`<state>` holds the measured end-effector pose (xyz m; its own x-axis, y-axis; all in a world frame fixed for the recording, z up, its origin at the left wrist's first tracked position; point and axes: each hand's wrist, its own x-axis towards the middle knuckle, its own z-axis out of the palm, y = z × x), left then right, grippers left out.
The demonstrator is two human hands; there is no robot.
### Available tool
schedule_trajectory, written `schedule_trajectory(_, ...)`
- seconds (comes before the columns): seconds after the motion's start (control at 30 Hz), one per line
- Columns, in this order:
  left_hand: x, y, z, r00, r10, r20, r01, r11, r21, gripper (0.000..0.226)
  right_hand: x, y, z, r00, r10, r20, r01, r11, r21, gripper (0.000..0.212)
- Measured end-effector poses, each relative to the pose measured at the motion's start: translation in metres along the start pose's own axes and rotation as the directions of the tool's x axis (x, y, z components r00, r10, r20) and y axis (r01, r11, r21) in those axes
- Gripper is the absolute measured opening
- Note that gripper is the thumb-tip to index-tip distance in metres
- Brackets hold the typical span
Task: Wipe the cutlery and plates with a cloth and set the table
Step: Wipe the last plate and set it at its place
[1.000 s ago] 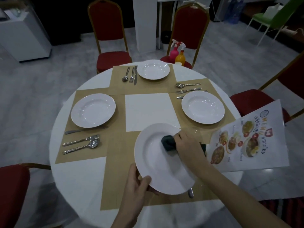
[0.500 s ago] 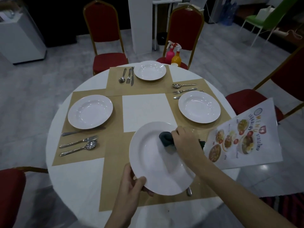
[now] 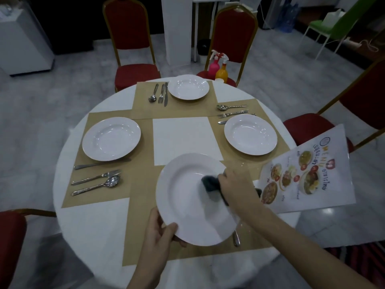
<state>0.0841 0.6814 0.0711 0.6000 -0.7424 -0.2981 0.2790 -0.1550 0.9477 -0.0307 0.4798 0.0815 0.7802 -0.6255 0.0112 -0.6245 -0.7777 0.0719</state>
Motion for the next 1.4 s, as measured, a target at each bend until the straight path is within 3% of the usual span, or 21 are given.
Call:
schedule_trajectory(0.1, 0.000, 0.006, 0.019, 0.997, -0.032, 0.070, 0.032, 0.999, -0.007, 0.033, 0.021, -0.004, -0.003, 0.982, 0.177, -0.065, -0.174, 0.984, 0.044, 0.040)
schedule_trajectory(0.2, 0.006, 0.008, 0.028, 0.997, -0.052, 0.061, 0.052, 0.999, 0.000, 0.029, 0.029, -0.035, 0.004, 0.952, 0.304, -0.038, -0.273, 0.897, 0.347, 0.010)
schedule_trajectory(0.3, 0.013, 0.008, 0.028, 0.999, -0.045, -0.008, 0.044, 0.997, -0.069, 0.028, 0.029, -0.072, 0.000, 0.978, 0.208, -0.032, -0.161, 0.836, 0.524, 0.016)
schedule_trajectory(0.33, 0.015, 0.008, 0.024, 0.997, -0.055, -0.047, 0.049, 0.993, -0.110, 0.029, 0.027, -0.085, -0.002, 0.992, 0.103, -0.071, -0.050, 0.849, 0.526, 0.012)
schedule_trajectory(0.43, 0.019, 0.009, 0.010, 0.990, -0.076, -0.116, 0.049, 0.975, -0.219, 0.036, 0.015, -0.095, -0.006, 0.980, -0.172, -0.105, 0.201, 0.872, 0.446, 0.032)
schedule_trajectory(0.53, 0.015, 0.011, -0.001, 0.996, -0.045, -0.083, 0.026, 0.975, -0.219, 0.043, 0.005, -0.074, -0.010, 0.961, -0.220, -0.166, 0.259, 0.927, 0.272, 0.036)
schedule_trajectory(0.6, 0.012, 0.012, -0.002, 0.998, -0.035, -0.043, 0.025, 0.978, -0.209, 0.048, 0.003, -0.051, -0.011, 0.955, -0.185, -0.230, 0.229, 0.956, 0.182, 0.037)
schedule_trajectory(0.67, 0.007, 0.014, 0.005, 0.999, -0.046, 0.013, 0.048, 0.982, -0.182, 0.048, 0.012, -0.026, -0.009, 0.962, -0.044, -0.269, 0.094, 0.980, 0.175, 0.037)
schedule_trajectory(0.77, 0.005, 0.021, 0.024, 0.990, -0.038, 0.133, 0.052, 0.994, -0.099, 0.036, 0.030, -0.010, -0.003, 0.952, 0.170, -0.256, -0.107, 0.964, 0.243, 0.035)
schedule_trajectory(0.83, 0.017, 0.019, 0.031, 0.993, -0.039, 0.107, 0.046, 0.997, -0.062, 0.030, 0.031, -0.025, 0.004, 0.947, 0.224, -0.229, -0.144, 0.936, 0.322, 0.031)
schedule_trajectory(0.93, 0.040, 0.012, 0.030, 0.999, -0.022, 0.025, 0.023, 0.999, -0.033, 0.035, 0.023, -0.059, 0.011, 0.974, 0.079, -0.211, 0.024, 0.895, 0.446, 0.027)
schedule_trajectory(1.0, 0.048, 0.011, 0.027, 0.999, -0.033, -0.001, 0.033, 0.998, -0.062, 0.040, 0.017, -0.064, 0.012, 0.964, -0.098, -0.246, 0.190, 0.903, 0.385, 0.033)
schedule_trajectory(1.07, 0.050, 0.012, 0.024, 0.999, -0.032, 0.004, 0.032, 0.996, -0.084, 0.042, 0.019, -0.043, 0.010, 0.950, -0.172, -0.260, 0.253, 0.912, 0.323, 0.034)
schedule_trajectory(1.23, 0.041, 0.021, 0.023, 0.999, 0.027, 0.027, -0.026, 0.999, -0.023, 0.035, 0.021, 0.030, 0.011, 0.967, -0.060, -0.249, 0.103, 0.981, 0.163, 0.033)
schedule_trajectory(1.33, 0.040, 0.024, 0.024, 0.996, 0.057, 0.064, -0.061, 0.996, 0.058, 0.031, 0.009, 0.025, 0.021, 0.978, -0.014, -0.207, 0.045, 0.988, 0.146, 0.037)
schedule_trajectory(1.4, 0.041, 0.025, 0.024, 0.995, 0.070, 0.076, -0.075, 0.995, 0.063, 0.031, 0.002, 0.015, 0.025, 0.971, 0.059, -0.230, -0.005, 0.974, 0.228, 0.042)
